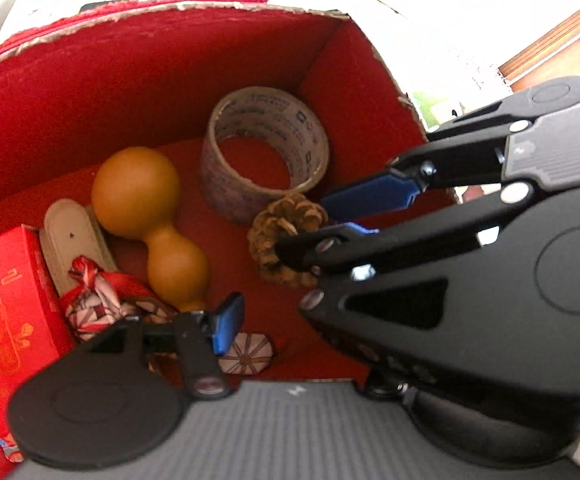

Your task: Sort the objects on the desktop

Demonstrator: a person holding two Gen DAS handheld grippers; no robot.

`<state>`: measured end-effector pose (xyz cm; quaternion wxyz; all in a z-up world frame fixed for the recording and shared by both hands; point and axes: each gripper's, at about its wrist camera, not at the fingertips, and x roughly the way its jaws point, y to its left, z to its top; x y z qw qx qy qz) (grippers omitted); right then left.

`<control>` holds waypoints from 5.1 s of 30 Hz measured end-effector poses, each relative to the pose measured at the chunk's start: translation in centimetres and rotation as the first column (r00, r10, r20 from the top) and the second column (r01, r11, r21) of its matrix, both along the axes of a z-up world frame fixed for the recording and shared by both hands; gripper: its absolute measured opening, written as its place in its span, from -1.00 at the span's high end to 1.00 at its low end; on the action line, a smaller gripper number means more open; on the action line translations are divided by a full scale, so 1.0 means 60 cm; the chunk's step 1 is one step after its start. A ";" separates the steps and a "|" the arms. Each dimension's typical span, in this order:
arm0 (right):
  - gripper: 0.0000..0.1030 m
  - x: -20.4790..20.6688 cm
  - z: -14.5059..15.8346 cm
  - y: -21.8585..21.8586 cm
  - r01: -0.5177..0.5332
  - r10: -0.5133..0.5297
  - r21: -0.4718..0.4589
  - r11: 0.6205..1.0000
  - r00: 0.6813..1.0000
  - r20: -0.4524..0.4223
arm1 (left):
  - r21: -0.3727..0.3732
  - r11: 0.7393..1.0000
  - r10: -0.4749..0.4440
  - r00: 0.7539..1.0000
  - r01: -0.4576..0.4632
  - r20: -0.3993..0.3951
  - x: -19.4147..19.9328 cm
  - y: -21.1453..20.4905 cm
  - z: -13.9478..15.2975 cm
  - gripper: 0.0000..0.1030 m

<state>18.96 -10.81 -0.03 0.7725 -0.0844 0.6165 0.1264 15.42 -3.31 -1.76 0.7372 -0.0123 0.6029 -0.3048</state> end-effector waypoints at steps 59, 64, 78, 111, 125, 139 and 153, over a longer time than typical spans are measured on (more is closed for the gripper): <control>-0.25 -0.095 0.018 0.002 0.417 -0.453 0.192 0.888 0.865 0.218 | 0.361 0.803 0.301 0.846 -0.473 0.440 -0.058 0.120 0.095 -0.71; -0.35 -0.108 0.024 -0.006 0.460 -0.497 0.200 0.865 0.840 0.219 | 0.351 0.804 0.308 0.841 -0.480 0.445 -0.067 0.124 0.105 -0.81; -0.38 -0.113 0.044 -0.007 0.418 -0.454 0.187 0.889 0.857 0.242 | 0.348 0.785 0.340 0.826 -0.513 0.451 -0.080 0.129 0.125 -0.95; -0.35 -0.107 0.028 -0.020 0.421 -0.459 0.187 0.888 0.845 0.275 | 0.360 0.785 0.351 0.841 -0.504 0.413 -0.058 0.117 0.095 -0.98; -0.17 -0.058 0.021 -0.030 0.438 -0.477 0.195 0.878 0.839 0.261 | 0.381 0.800 0.327 0.869 -0.464 0.371 0.006 0.113 0.071 -0.98; -0.18 -0.030 0.011 -0.019 0.414 -0.441 0.152 0.897 0.847 0.296 | 0.391 0.812 0.311 0.888 -0.434 0.339 0.041 0.115 0.040 -0.98; -0.18 -0.027 0.009 -0.021 0.411 -0.431 0.131 0.902 0.847 0.311 | 0.385 0.818 0.301 0.889 -0.427 0.345 0.038 0.114 0.039 -0.98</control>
